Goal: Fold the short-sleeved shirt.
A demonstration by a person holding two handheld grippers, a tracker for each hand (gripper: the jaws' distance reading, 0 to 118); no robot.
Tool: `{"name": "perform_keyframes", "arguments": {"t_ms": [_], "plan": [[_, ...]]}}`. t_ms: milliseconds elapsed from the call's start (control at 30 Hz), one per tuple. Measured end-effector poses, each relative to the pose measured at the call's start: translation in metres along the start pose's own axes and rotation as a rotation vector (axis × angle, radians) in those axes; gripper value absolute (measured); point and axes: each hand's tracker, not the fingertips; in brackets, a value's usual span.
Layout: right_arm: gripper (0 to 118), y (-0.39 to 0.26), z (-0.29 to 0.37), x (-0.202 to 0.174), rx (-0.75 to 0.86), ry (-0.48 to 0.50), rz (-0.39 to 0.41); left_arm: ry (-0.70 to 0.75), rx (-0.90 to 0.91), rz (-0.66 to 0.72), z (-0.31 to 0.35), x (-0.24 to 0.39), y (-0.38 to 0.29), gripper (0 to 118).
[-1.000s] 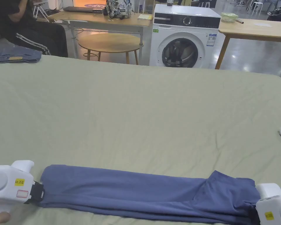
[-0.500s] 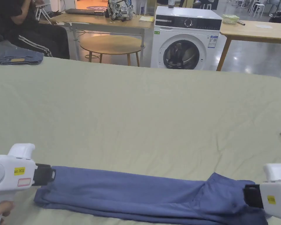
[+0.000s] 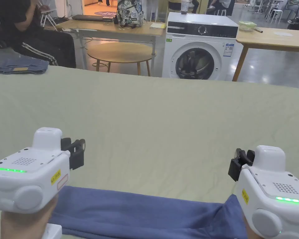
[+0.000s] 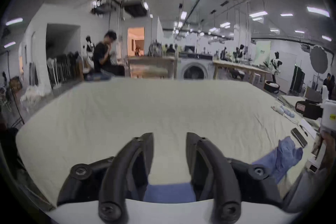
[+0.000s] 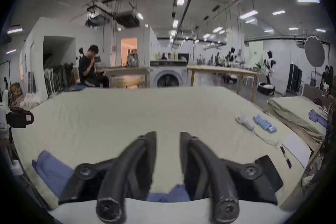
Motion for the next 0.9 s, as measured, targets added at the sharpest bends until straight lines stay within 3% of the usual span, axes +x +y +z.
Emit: {"name": "perform_keyframes", "arguments": {"t_ms": [100, 167, 200, 467, 700, 900], "plan": [[18, 0.005, -0.001, -0.008, 0.026, 0.003, 0.0, 0.092, 0.061, -0.04, 0.001, 0.003, 0.004, 12], [0, 0.007, 0.0, -0.012, 0.06, 0.003, -0.004, 0.101, 0.096, -0.033, 0.001, 0.004, 0.007, 3], [0, 0.007, 0.001, -0.015, 0.081, -0.013, 0.006, 0.128, 0.121, -0.053, 0.003, 0.005, 0.008, 0], [0, 0.008, -0.001, -0.027, 0.124, -0.005, 0.019, 0.124, 0.15, -0.066, 0.014, -0.002, 0.011, 0], [0, 0.001, -0.01, -0.038, 0.104, 0.042, 0.036, 0.074, -0.098, 0.08, 0.003, -0.061, -0.006, 0], [0, -0.006, -0.019, -0.042, 0.062, 0.072, 0.04, -0.189, -0.415, 0.397, -0.023, -0.139, -0.043, 0]]}}
